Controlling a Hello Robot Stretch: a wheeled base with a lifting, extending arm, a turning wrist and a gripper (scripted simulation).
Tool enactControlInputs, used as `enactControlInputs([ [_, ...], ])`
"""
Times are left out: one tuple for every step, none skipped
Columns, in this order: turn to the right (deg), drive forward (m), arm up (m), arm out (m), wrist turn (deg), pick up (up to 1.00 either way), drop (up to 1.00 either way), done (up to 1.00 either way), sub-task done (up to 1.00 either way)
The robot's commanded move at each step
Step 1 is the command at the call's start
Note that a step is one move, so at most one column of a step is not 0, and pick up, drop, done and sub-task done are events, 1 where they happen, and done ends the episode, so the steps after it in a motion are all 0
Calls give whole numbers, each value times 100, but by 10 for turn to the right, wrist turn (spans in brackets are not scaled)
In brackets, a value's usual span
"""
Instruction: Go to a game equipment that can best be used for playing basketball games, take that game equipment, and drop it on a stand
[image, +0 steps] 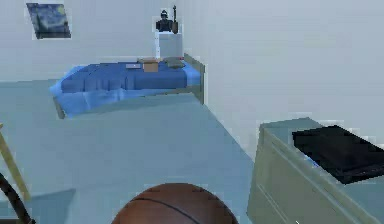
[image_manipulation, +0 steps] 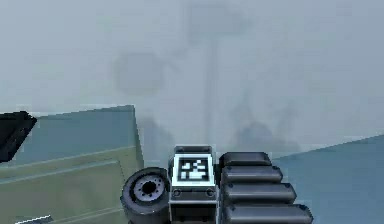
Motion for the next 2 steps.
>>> enactControlInputs([
  [210,0,0,0,0,0,0,0,0],
  [-450,0,0,0,0,0,0,0,0],
])
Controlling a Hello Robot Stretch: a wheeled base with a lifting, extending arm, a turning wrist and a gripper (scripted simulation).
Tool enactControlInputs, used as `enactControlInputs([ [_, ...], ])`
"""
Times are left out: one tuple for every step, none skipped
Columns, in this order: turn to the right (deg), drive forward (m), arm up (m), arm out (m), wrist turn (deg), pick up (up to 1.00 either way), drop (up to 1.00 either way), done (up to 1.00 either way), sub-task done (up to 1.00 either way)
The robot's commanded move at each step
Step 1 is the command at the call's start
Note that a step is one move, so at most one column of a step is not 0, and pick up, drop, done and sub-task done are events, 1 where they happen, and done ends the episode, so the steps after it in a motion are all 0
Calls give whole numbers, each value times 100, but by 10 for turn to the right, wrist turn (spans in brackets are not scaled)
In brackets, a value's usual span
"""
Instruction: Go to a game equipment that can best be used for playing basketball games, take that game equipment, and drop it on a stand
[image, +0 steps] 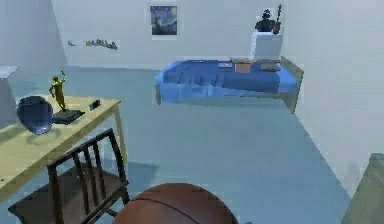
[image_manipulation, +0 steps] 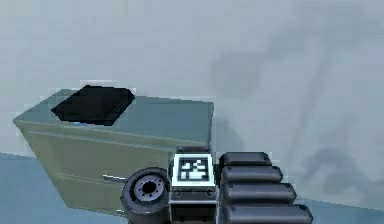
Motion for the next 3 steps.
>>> enactControlInputs([
  [-450,0,0,0,0,0,0,0,0],
  [-30,0,0,0,0,0,0,0,0],
  [450,0,0,0,0,0,0,0,0],
])
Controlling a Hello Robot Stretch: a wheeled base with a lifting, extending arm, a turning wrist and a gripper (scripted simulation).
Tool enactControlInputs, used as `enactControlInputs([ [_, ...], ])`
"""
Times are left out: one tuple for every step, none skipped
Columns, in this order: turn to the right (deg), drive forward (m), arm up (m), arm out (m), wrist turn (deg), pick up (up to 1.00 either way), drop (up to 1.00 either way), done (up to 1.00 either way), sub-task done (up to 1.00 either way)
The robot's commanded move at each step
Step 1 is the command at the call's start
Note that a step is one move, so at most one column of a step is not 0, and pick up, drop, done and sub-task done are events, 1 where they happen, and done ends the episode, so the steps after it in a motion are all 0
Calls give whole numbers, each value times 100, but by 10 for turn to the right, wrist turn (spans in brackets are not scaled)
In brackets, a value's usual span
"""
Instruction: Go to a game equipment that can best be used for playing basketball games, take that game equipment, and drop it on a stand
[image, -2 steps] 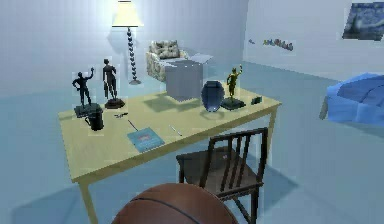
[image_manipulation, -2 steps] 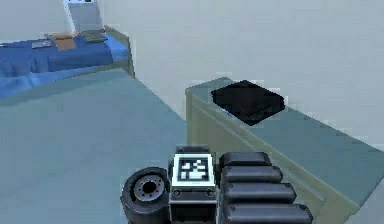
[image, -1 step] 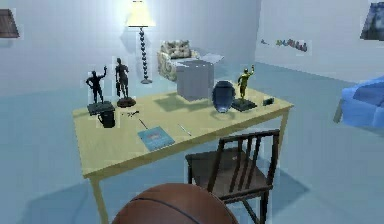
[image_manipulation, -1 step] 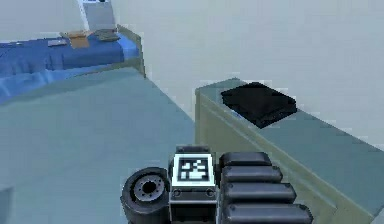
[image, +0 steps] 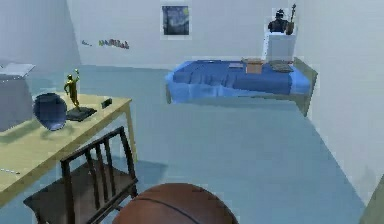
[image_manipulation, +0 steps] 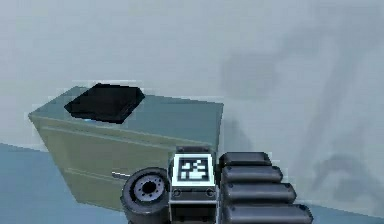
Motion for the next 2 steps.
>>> enactControlInputs([
  [390,0,0,0,0,0,0,0,0],
  [-450,0,0,0,0,0,0,0,0],
])
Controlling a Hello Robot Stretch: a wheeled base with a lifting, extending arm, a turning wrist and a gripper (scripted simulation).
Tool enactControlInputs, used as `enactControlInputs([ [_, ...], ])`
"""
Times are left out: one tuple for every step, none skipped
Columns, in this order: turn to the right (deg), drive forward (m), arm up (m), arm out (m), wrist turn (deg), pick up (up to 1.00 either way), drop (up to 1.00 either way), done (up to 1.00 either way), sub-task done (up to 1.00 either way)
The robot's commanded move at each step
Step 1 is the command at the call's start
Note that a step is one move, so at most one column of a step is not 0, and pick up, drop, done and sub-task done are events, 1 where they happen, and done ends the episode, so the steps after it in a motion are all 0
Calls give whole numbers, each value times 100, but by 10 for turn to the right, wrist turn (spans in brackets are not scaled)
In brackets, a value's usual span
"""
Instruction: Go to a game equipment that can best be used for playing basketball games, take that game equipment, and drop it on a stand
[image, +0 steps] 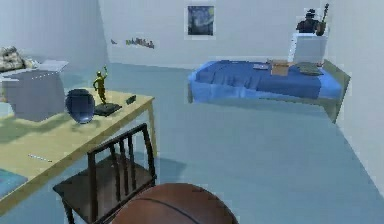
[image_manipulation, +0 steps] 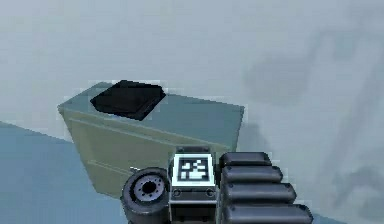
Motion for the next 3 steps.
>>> enactControlInputs([
  [-270,0,0,0,0,0,0,0,0],
  [450,0,0,0,0,0,0,0,0],
  [450,0,0,0,0,0,0,0,0],
])
